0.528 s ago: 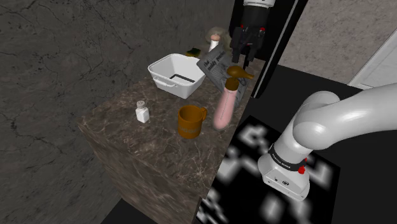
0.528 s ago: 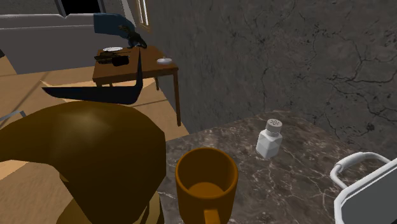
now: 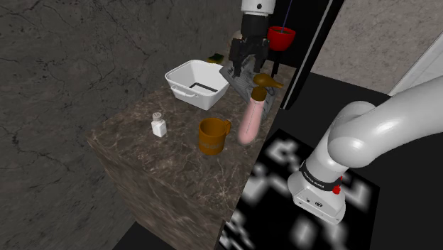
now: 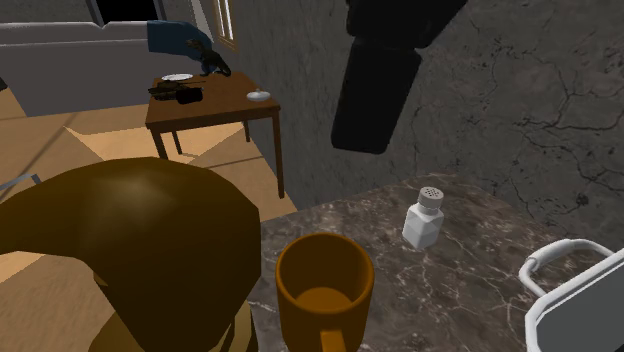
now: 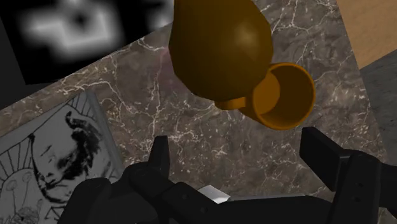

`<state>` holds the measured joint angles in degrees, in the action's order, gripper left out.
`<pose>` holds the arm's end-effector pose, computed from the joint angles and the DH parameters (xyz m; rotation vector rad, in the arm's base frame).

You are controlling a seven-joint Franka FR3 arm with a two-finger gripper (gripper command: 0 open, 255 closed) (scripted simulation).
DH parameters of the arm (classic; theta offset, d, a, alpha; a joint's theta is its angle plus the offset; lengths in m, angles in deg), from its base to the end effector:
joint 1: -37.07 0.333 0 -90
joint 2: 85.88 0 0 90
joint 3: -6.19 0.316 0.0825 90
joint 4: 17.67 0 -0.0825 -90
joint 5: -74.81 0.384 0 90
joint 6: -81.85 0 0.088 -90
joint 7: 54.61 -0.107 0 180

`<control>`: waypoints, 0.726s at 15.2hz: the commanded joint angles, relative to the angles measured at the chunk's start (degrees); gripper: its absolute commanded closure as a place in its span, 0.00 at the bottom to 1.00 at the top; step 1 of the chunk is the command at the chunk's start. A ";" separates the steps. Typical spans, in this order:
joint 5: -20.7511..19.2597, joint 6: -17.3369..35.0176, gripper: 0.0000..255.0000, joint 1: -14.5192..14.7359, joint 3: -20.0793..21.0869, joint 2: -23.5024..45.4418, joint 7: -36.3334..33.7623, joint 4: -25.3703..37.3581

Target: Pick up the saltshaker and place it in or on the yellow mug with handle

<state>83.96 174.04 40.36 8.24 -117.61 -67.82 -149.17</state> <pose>0.3666 0.0528 0.5445 -3.0057 0.2420 0.2309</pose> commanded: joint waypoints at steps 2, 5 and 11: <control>0.76 3.28 0.00 1.01 2.98 5.81 -3.18 2.09; 0.67 5.64 0.00 1.75 5.35 12.16 -6.07 5.48; -1.15 8.85 0.00 3.30 9.27 25.60 -12.17 14.25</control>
<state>83.29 182.68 43.48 17.03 -94.47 -79.06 -136.89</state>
